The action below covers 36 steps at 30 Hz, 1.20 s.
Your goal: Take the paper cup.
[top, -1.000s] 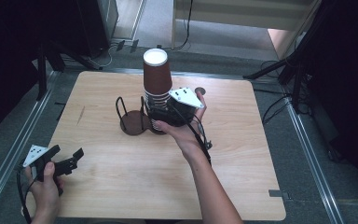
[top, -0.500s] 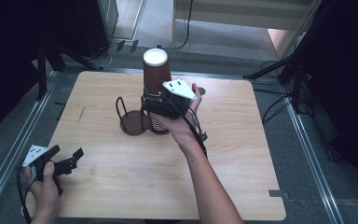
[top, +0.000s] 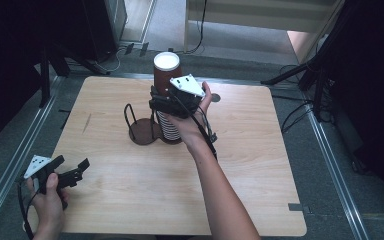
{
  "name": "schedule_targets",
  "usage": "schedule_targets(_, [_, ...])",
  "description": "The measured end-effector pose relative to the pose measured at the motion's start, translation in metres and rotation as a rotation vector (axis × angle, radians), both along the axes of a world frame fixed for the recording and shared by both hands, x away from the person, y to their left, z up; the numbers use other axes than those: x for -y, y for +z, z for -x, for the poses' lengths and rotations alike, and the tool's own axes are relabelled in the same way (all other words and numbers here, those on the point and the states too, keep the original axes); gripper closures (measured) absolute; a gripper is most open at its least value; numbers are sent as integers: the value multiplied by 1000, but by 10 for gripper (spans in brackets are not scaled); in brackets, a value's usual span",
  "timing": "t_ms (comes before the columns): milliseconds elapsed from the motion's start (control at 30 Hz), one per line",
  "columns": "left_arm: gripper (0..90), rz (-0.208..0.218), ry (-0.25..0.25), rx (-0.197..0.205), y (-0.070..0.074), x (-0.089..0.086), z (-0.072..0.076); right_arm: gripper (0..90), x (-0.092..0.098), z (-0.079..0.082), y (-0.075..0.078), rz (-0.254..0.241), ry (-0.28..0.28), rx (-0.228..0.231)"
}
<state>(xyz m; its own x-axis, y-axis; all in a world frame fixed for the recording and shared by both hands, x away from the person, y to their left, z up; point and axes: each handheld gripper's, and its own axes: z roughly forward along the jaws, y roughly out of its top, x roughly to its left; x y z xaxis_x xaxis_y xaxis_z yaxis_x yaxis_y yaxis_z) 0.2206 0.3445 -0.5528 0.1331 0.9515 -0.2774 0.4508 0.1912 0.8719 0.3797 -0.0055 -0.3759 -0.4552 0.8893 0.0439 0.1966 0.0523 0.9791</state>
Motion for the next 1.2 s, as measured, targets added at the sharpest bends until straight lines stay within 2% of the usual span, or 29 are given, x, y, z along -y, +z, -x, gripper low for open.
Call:
schedule_targets(133, [0,1,0,0,0,0,0,0,-2,-5,0,-7,-3,8])
schedule_targets(367, [0,2,-1,0,0,0,0,0,-6,-13,-1,-11,-15,-4])
schedule_targets(433, [0,2,-1,-1,0,0,0,19,-6,-13,-1,-13,-6,-8])
schedule_targets(500, [0,2,-1,0,0,0,0,83,-6,-13,-1,-22,1,-9])
schedule_targets(833, [0,8,-1,1,0,0,-1,98,-8,-10,2,-3,-18,-1])
schedule_targets(1000, [0,9,0,2,0,-1,-1,103,-6,-8,10,-35,-9,35])
schedule_targets(1200, [0,7,-1,1,0,-1,-1,105,-10,-5,26,-33,-10,71])
